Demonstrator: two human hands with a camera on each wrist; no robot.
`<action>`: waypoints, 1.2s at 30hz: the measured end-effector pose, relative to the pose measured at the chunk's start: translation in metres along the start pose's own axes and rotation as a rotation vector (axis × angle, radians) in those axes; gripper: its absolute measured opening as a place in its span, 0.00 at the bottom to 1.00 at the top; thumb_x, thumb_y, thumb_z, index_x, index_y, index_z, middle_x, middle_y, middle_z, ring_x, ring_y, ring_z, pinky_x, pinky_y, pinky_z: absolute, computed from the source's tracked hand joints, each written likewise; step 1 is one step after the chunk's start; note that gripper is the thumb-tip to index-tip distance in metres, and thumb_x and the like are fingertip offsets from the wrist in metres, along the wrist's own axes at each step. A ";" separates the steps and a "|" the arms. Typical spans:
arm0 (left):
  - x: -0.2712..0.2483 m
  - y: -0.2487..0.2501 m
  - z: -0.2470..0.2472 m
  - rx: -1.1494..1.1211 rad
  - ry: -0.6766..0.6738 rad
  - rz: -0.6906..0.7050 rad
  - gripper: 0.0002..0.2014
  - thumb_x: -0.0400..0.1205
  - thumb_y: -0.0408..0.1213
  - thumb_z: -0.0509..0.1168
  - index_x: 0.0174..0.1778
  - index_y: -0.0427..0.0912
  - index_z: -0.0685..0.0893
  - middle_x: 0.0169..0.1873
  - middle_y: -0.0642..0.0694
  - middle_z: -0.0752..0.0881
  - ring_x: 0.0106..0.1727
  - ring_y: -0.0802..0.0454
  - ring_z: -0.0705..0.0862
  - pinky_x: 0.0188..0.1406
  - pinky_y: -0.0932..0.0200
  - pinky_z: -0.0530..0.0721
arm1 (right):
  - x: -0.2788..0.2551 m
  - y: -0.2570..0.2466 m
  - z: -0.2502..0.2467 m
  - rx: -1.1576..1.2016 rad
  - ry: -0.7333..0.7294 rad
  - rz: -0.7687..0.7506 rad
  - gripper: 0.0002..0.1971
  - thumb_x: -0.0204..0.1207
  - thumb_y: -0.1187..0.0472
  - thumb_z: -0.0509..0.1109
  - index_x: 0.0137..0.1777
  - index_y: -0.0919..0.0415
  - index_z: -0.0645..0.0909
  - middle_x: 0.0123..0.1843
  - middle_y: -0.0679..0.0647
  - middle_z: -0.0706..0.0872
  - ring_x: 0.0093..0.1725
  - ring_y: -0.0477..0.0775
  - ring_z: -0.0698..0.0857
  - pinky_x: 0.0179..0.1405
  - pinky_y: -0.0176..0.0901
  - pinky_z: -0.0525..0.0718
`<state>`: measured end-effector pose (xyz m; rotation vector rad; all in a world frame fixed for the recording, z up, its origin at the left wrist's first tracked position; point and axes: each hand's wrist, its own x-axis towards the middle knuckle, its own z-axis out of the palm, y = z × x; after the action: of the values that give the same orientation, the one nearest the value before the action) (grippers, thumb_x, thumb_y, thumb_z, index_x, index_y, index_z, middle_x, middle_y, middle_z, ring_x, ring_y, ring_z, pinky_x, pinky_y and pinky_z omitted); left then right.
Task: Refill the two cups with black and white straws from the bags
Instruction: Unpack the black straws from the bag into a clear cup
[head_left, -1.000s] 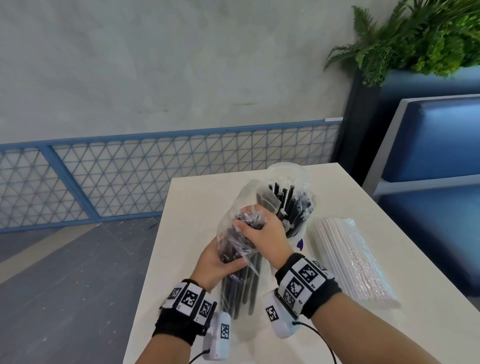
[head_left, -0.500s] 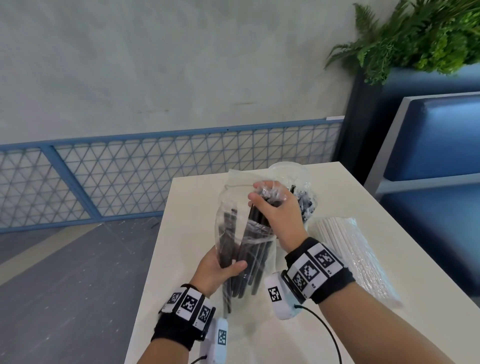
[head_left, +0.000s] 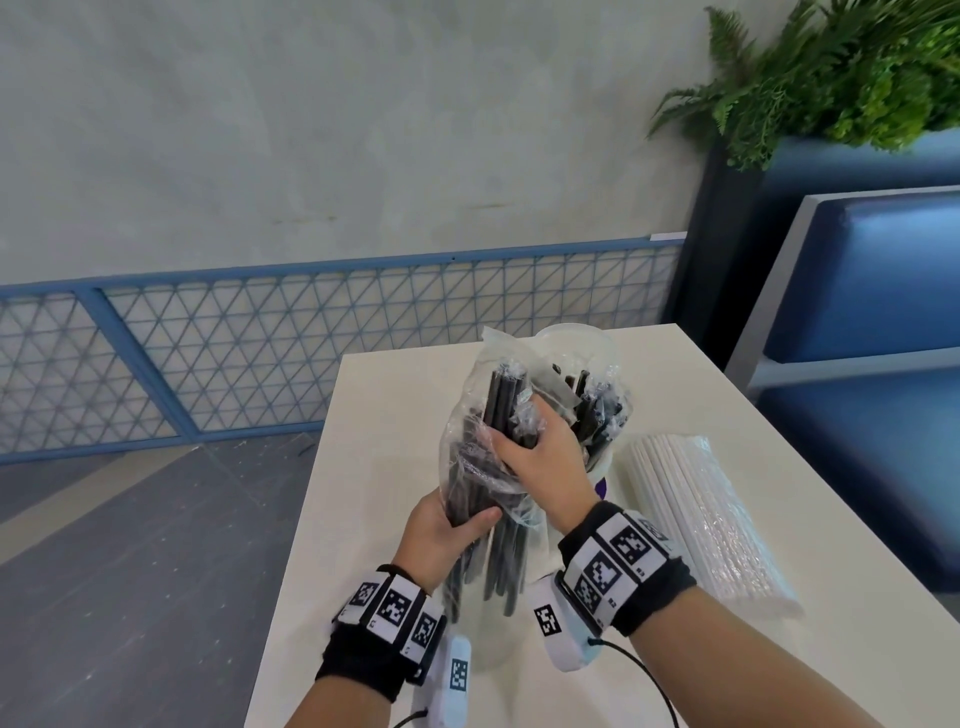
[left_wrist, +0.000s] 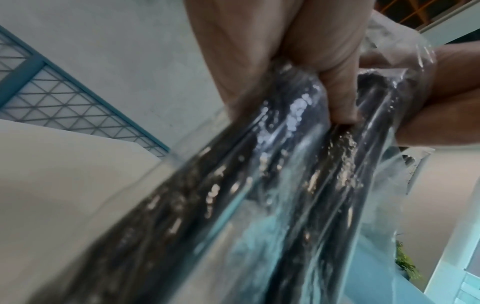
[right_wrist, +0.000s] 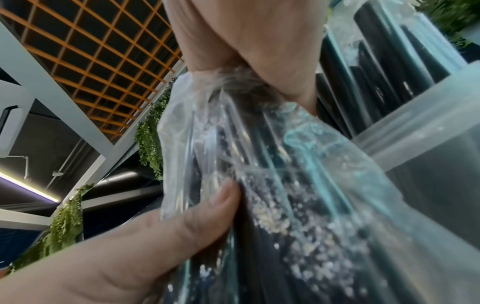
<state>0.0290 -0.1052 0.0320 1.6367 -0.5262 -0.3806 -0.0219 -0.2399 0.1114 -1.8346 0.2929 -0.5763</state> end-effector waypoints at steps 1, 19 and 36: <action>0.000 0.000 0.000 -0.002 0.004 0.003 0.09 0.75 0.32 0.73 0.48 0.47 0.86 0.43 0.49 0.91 0.48 0.53 0.90 0.50 0.59 0.86 | 0.001 0.001 0.000 0.024 0.011 0.009 0.20 0.72 0.56 0.75 0.63 0.60 0.78 0.56 0.50 0.88 0.56 0.45 0.85 0.55 0.28 0.81; 0.002 -0.016 -0.007 -0.038 -0.047 -0.103 0.10 0.75 0.37 0.73 0.50 0.40 0.83 0.43 0.41 0.89 0.45 0.43 0.88 0.50 0.44 0.87 | 0.034 -0.044 -0.032 0.251 0.247 -0.116 0.07 0.73 0.61 0.73 0.45 0.58 0.77 0.39 0.50 0.84 0.41 0.48 0.83 0.47 0.44 0.82; 0.010 0.003 0.001 -0.006 -0.199 -0.100 0.14 0.78 0.31 0.69 0.59 0.41 0.79 0.46 0.43 0.89 0.42 0.49 0.89 0.41 0.53 0.87 | 0.012 -0.017 -0.019 0.355 0.099 0.066 0.34 0.58 0.55 0.83 0.64 0.55 0.73 0.58 0.59 0.86 0.58 0.56 0.86 0.57 0.53 0.86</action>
<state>0.0365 -0.1120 0.0356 1.6321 -0.5927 -0.6230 -0.0227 -0.2553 0.1346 -1.4524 0.2961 -0.6307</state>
